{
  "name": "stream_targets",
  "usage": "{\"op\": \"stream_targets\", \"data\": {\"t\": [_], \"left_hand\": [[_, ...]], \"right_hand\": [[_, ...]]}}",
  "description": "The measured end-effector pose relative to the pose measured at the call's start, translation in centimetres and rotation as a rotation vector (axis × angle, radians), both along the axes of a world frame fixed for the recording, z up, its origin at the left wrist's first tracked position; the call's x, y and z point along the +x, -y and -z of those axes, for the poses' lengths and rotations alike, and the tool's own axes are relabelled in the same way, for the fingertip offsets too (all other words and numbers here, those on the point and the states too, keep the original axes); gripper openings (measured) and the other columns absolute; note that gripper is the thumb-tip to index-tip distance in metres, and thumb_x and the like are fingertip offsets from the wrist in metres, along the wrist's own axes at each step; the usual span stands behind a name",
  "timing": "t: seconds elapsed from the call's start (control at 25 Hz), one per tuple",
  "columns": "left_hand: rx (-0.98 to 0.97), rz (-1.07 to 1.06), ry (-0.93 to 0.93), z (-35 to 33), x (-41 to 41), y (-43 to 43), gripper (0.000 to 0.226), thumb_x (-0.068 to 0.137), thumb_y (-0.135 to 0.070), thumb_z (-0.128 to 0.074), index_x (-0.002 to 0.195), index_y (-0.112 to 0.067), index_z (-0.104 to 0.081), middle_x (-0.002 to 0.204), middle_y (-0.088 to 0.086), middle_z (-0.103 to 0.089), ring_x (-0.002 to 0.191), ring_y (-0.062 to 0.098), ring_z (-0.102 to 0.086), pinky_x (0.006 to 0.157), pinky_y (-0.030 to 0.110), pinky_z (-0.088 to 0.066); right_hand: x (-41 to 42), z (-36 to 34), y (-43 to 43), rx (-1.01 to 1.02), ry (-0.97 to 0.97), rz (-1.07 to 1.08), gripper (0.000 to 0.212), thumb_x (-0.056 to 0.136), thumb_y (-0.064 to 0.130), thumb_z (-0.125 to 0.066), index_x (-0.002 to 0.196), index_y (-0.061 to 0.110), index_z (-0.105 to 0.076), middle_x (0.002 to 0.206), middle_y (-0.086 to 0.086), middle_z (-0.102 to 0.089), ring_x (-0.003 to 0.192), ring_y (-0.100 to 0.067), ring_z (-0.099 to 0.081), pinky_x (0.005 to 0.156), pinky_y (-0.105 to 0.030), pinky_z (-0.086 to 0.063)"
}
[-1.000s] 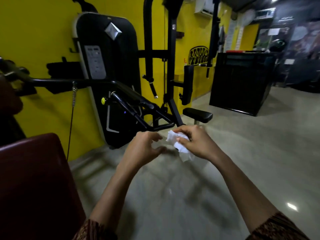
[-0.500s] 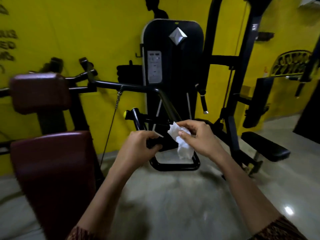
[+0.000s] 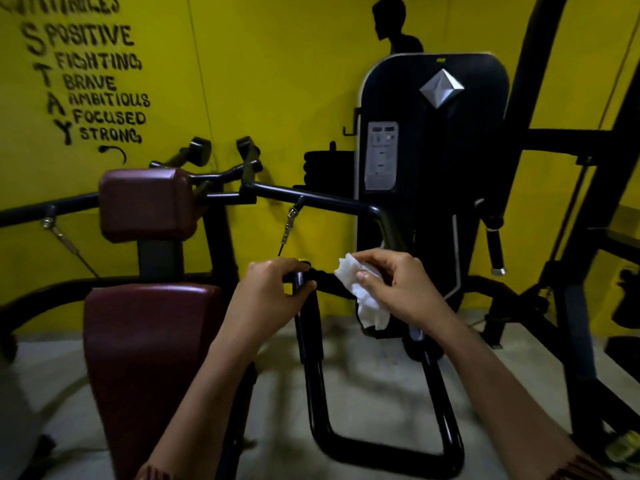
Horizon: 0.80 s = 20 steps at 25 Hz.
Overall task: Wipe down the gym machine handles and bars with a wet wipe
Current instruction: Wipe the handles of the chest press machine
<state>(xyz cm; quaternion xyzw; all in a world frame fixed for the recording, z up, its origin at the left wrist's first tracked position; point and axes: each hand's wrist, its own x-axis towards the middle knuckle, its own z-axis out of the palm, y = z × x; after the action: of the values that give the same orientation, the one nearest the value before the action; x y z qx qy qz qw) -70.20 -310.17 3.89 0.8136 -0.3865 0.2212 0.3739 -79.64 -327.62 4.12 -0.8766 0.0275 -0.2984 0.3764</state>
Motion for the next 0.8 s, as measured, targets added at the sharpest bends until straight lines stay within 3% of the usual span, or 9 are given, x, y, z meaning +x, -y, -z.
{"op": "stream_targets", "data": {"t": [0.12, 0.28, 0.36, 0.52, 0.6, 0.68, 0.72, 0.8], "left_hand": [[0.011, -0.061, 0.016, -0.6, 2.8, 0.9, 0.024, 0.076, -0.024, -0.075, 0.098, -0.014, -0.073, 0.086, 0.003, -0.072, 0.070, 0.019, -0.061, 0.061, 0.022, -0.040], [0.001, -0.081, -0.045, -0.1, 6.7, 1.2, 0.027, 0.076, -0.029, -0.075, 0.097, -0.012, -0.073, 0.090, 0.005, -0.072, 0.083, 0.021, -0.068, 0.074, 0.035, -0.055], [0.017, -0.120, -0.074, 0.4, 7.9, 1.1, 0.030, 0.076, -0.034, -0.072, 0.098, -0.013, -0.073, 0.093, 0.002, -0.072, 0.081, 0.016, -0.067, 0.073, 0.032, -0.055], [0.115, -0.146, -0.130, 1.1, 8.9, 1.3, 0.028, 0.077, -0.022, -0.075, 0.102, -0.011, -0.072, 0.090, 0.003, -0.071, 0.077, 0.016, -0.066, 0.066, 0.023, -0.048], [0.120, -0.126, -0.193, 1.5, 9.5, 1.5, 0.028, 0.075, -0.026, -0.076, 0.098, -0.011, -0.073, 0.086, 0.002, -0.072, 0.077, 0.010, -0.066, 0.068, 0.027, -0.052], [0.095, -0.078, -0.297, 1.6, 10.0, 1.4, 0.034, 0.074, -0.039, -0.073, 0.098, -0.016, -0.073, 0.086, -0.008, -0.072, 0.079, 0.000, -0.066, 0.074, 0.032, -0.057], [0.084, -0.051, -0.340, 1.6, 10.1, 1.3, 0.039, 0.073, -0.046, -0.071, 0.101, -0.020, -0.072, 0.089, -0.013, -0.071, 0.083, -0.003, -0.066, 0.077, 0.032, -0.057], [0.063, -0.023, -0.410, 1.8, 10.1, 1.5, 0.039, 0.074, -0.048, -0.070, 0.106, -0.024, -0.069, 0.096, -0.015, -0.070, 0.088, -0.004, -0.065, 0.082, 0.031, -0.056]], "right_hand": [[3.5, -1.0, 1.2, -0.024, 0.038, -0.054, 0.029, 0.089, 0.011, -0.059, 0.118, 0.014, -0.063, 0.112, 0.000, -0.067, 0.104, -0.007, -0.060, 0.090, -0.020, -0.047], [8.3, -1.2, 1.9, -0.057, 0.095, -0.110, 0.032, 0.090, 0.011, -0.057, 0.121, 0.015, -0.060, 0.116, -0.001, -0.066, 0.109, -0.012, -0.059, 0.093, -0.025, -0.046], [10.3, -1.1, 2.2, -0.092, 0.091, -0.150, 0.033, 0.091, 0.012, -0.055, 0.124, 0.015, -0.058, 0.117, -0.002, -0.065, 0.109, -0.011, -0.058, 0.090, -0.019, -0.044], [14.0, -0.7, 2.7, -0.171, 0.011, -0.300, 0.030, 0.094, 0.014, -0.051, 0.123, 0.015, -0.059, 0.116, -0.005, -0.066, 0.104, -0.010, -0.059, 0.082, -0.016, -0.043], [15.8, 0.2, 2.4, -0.253, -0.116, -0.444, 0.029, 0.095, 0.016, -0.050, 0.122, 0.014, -0.061, 0.104, -0.001, -0.070, 0.086, -0.005, -0.060, 0.071, -0.016, -0.044], [16.8, 1.7, 2.3, -0.238, -0.229, -0.560, 0.028, 0.096, 0.020, -0.049, 0.122, 0.016, -0.061, 0.069, 0.012, -0.065, 0.061, 0.004, -0.052, 0.057, -0.011, -0.038], [16.8, 2.4, 2.7, -0.194, -0.245, -0.576, 0.029, 0.096, 0.022, -0.050, 0.122, 0.018, -0.061, 0.055, 0.016, -0.058, 0.054, 0.006, -0.052, 0.053, -0.009, -0.035], [16.0, 3.2, 4.6, -0.179, -0.254, -0.567, 0.031, 0.094, 0.029, -0.053, 0.125, 0.025, -0.058, 0.051, 0.021, -0.056, 0.055, 0.009, -0.054, 0.055, -0.009, -0.038]]}}
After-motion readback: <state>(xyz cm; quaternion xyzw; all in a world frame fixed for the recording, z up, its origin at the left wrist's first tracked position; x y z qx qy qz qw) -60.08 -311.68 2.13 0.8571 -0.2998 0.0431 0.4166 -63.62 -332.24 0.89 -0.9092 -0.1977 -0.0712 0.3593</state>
